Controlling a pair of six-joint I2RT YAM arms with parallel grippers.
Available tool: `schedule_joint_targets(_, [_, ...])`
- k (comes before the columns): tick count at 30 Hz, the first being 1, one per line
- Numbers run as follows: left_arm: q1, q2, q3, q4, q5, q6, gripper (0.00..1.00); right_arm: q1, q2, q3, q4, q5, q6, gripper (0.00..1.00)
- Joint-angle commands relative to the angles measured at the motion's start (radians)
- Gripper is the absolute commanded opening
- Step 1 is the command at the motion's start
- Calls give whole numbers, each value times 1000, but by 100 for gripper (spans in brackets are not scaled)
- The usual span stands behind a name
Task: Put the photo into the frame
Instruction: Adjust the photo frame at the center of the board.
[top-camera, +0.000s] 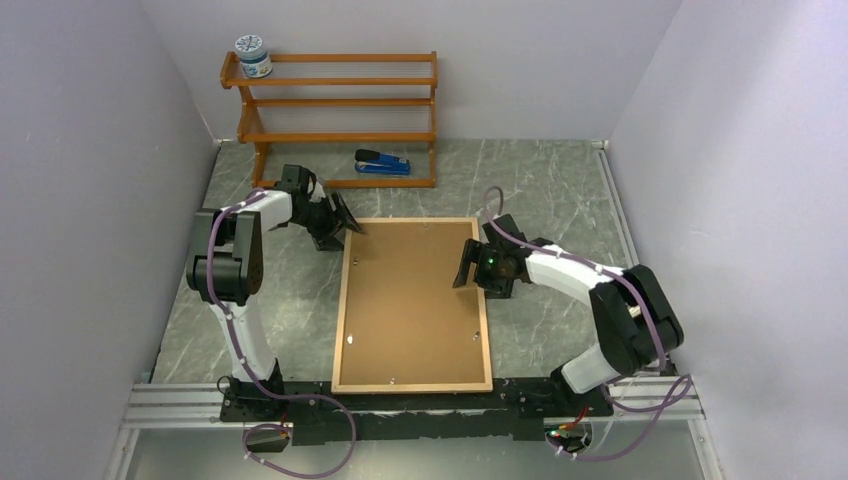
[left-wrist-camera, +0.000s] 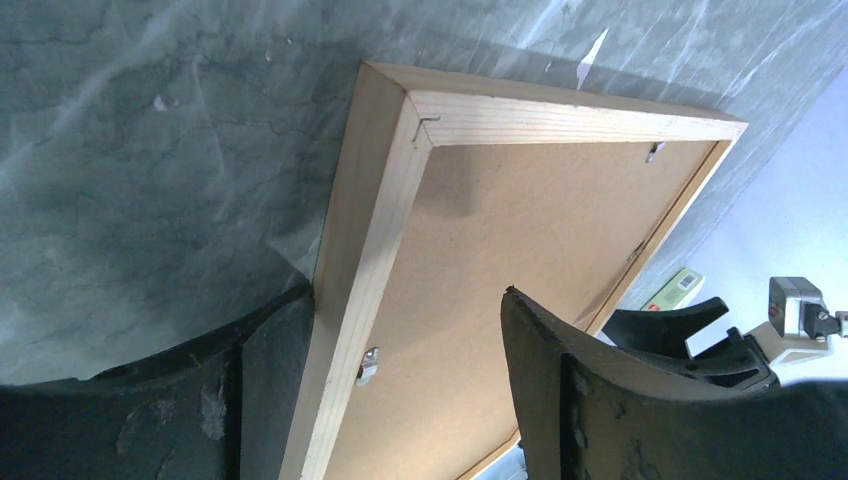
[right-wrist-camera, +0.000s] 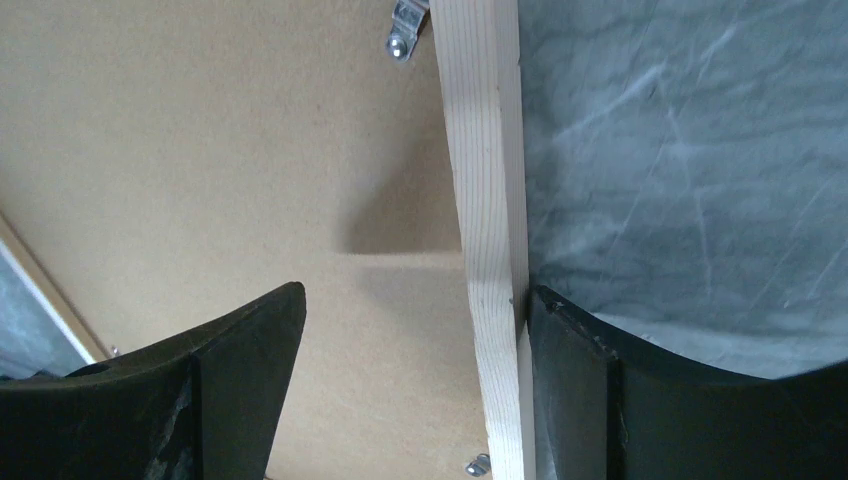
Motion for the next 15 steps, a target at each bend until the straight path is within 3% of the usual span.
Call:
schedule_joint_targets(1, [-29,52,12,19,131,-93,73,5,80,138,129,19,-38,84])
schedule_joint_targets(8, [-29,93,73,30,136,-92,72,5,145,216,183,-4,-64,83])
schedule_joint_targets(15, [-29,76,162,-153,-92,91,78,3,139,228,92,142,-49,83])
